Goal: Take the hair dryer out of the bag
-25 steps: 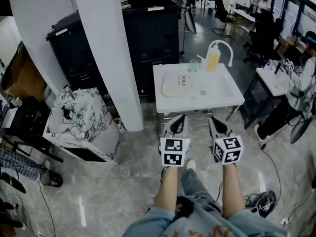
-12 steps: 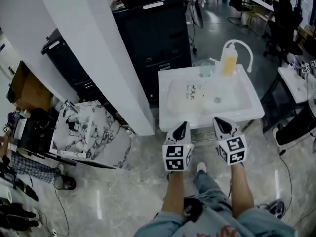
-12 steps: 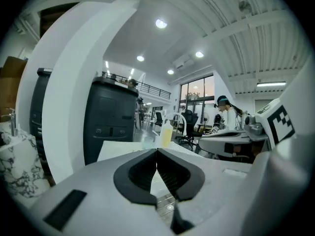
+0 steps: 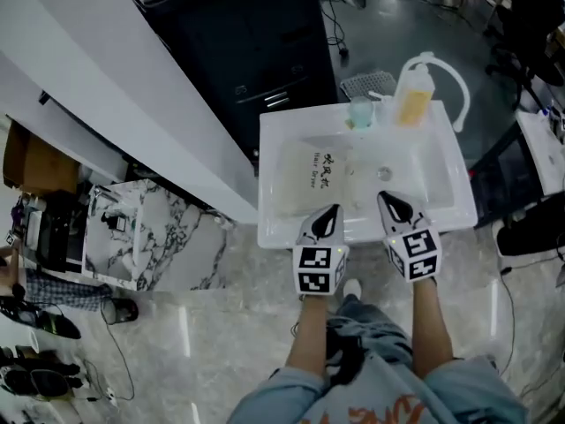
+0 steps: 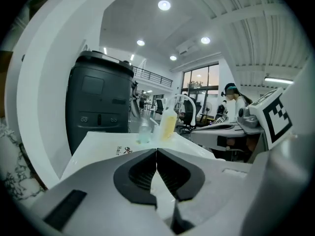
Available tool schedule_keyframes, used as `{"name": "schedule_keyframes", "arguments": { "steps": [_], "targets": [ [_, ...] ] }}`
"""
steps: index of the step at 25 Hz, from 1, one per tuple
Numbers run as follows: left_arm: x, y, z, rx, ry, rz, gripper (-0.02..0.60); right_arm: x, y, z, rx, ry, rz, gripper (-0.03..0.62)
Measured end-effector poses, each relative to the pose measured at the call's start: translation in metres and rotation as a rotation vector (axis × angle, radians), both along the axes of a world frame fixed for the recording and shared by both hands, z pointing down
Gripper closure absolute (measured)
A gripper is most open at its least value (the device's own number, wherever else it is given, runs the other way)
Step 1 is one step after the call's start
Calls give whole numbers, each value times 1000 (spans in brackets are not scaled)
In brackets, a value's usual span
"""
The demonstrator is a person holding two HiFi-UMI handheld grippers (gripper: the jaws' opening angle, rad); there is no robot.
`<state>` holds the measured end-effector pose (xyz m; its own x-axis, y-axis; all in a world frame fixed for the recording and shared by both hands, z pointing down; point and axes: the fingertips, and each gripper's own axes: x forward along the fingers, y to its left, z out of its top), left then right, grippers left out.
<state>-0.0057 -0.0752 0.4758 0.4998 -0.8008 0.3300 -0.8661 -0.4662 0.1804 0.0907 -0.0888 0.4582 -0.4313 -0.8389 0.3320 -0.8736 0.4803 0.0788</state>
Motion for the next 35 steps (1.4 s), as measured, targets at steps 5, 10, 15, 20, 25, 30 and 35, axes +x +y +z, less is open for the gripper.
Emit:
{"name": "schedule_keyframes", "arguments": {
  "steps": [5, 10, 15, 20, 25, 30, 35],
  "targets": [
    [4, -25, 0, 13, -57, -2, 580, 10, -28, 6, -12, -45, -7, 594],
    [-3, -43, 12, -10, -146, 45, 580, -2, -47, 19, -34, -98, -4, 594],
    [7, -69, 54, -111, -295, 135, 571, 14, -69, 35, -77, -124, 27, 594],
    [13, -95, 83, -149, -453, 191, 497, 47, -91, 62, -141, -141, 117, 594],
    [28, -127, 97, -130, -552, 243, 479, 50, -110, 89, -218, -147, 150, 594],
    [38, -145, 111, -135, -594, 258, 480, 46, -121, 111, -276, -154, 150, 594],
    [39, -155, 119, -150, -623, 256, 565, 51, -138, 124, -300, -175, 159, 594]
  ]
}}
